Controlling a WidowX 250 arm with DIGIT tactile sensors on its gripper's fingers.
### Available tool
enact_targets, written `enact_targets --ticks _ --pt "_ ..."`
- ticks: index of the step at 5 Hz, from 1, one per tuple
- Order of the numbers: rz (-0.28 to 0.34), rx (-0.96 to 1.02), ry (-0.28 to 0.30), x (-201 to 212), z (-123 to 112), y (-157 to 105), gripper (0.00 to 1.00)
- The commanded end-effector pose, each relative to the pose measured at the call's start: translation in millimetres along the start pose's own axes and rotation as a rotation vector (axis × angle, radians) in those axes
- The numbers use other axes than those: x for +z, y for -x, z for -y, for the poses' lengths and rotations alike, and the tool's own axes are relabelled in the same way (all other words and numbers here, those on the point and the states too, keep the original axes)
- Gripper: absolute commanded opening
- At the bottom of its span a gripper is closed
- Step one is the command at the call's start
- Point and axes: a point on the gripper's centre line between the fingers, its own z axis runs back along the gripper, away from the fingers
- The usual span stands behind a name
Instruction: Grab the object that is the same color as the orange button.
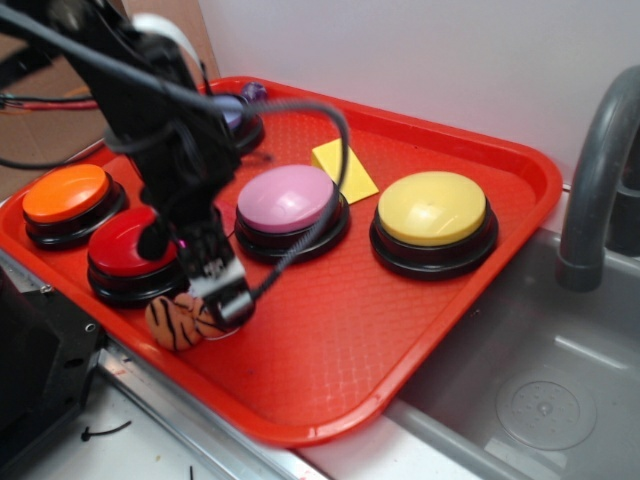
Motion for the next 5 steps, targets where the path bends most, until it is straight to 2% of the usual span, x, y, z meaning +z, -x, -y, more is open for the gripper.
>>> enact_targets --ticks 1,2,3,5 --pt "0.046 -0.192 0.124 -16.4 24.6 13.5 1.00" --pt "0.041 -0.225 0.156 -16.7 33.0 20.3 1.00" --pt "0.028 -0.214 0.139 -20.5 32.8 19.5 0.00" --pt "0.002 -0.174 0.155 -14.4 17.6 13.5 0.00"
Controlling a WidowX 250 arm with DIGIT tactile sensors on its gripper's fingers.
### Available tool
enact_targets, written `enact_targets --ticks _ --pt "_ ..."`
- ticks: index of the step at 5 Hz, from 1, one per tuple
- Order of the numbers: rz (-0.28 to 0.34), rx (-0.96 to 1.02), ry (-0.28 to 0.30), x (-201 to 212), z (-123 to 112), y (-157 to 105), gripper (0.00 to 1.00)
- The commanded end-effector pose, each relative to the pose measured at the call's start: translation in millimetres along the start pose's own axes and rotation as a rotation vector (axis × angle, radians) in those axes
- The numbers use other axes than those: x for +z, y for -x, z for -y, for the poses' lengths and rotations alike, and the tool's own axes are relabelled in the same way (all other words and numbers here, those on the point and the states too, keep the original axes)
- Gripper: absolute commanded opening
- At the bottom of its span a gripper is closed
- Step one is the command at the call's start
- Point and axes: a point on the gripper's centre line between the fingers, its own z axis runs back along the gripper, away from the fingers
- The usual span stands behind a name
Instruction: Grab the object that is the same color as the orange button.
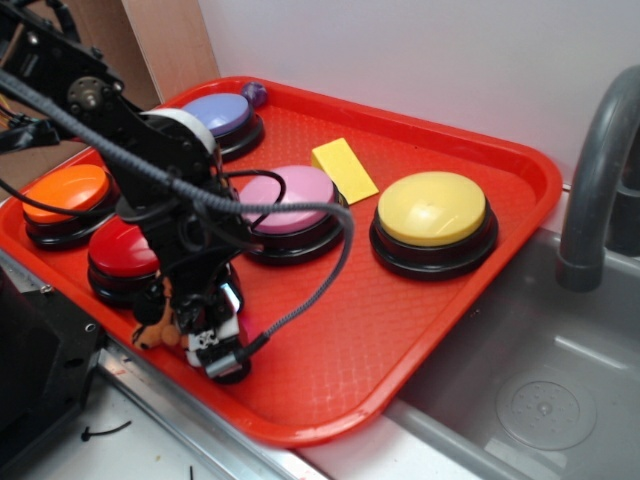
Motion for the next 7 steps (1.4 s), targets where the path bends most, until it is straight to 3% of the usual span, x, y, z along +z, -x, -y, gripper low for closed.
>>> enact_targets --ticks 1,2,3,4,5,6,7 --pt "-0.049 0.055 0.001 16.7 -9.3 -6.6 0.00" --pt "-0.089 0.125 -0.067 41.4 -7.9 -21.1 0.00" --pt "-0.080 0.198 -0.070 74.8 -10.4 -43.6 0.00" --pt "-0.114 0.314 -0.072 107.0 -14.4 -66.8 0.00" --pt "-0.110 0.431 -0.078 138.4 -20.4 -82.2 0.00" --pt "-0.048 0.515 -0.130 159.9 -22.9 -87.2 0.00" --pt "-0.035 0.481 -0.145 166.0 -30.0 -87.0 0.00"
